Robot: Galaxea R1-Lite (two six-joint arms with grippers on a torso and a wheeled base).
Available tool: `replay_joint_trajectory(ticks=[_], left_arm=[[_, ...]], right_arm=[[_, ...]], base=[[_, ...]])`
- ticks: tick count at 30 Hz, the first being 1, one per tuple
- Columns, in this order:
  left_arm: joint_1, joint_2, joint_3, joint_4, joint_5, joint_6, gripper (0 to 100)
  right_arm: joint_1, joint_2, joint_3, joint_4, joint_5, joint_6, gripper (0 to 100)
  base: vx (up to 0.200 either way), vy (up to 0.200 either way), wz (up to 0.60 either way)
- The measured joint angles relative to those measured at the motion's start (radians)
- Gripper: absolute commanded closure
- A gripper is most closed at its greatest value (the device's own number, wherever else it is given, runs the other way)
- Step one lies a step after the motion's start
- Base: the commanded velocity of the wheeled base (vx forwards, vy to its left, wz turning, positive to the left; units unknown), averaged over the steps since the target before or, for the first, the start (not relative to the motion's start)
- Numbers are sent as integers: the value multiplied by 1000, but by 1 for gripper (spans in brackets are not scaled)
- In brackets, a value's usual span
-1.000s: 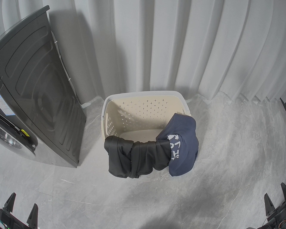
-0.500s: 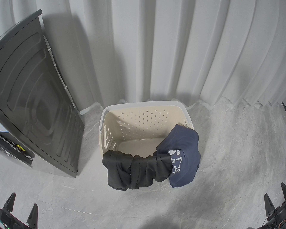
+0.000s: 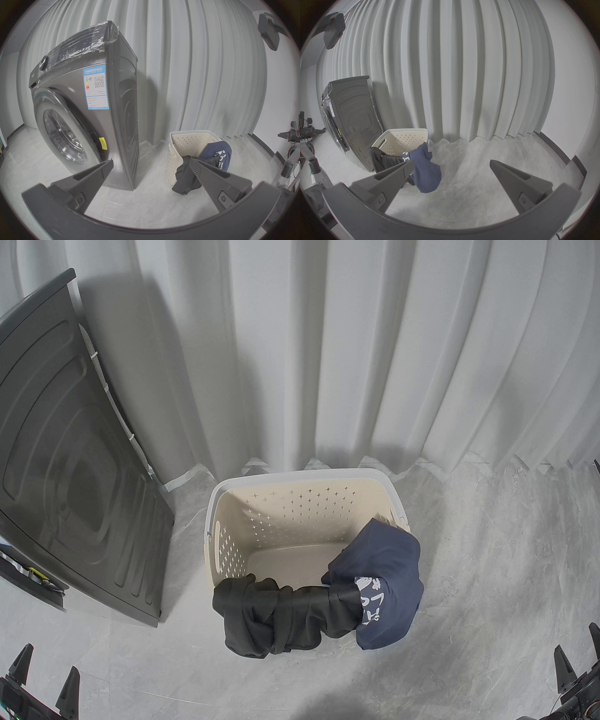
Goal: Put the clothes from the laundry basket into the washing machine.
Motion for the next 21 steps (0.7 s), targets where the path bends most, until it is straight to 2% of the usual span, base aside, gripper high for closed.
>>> replay_joint_trajectory(ticks=[4, 7, 13, 19, 21], left_arm=[[0, 0, 0, 0, 0, 0, 0], [0, 0, 0, 0, 0, 1, 0], [0, 0, 0, 0, 0, 0, 0], [0, 0, 0, 0, 0, 2, 0], [0, 0, 0, 0, 0, 2, 0]], right_arm=[[-1, 0, 0, 0, 0, 0, 0], [-1, 0, 0, 0, 0, 0, 0], [0, 0, 0, 0, 0, 0, 0], [0, 0, 0, 0, 0, 0, 0], [0, 0, 0, 0, 0, 0, 0]], base=[[0, 0, 0], [200, 0, 0], [0, 0, 0], [200, 0, 0], [0, 0, 0]])
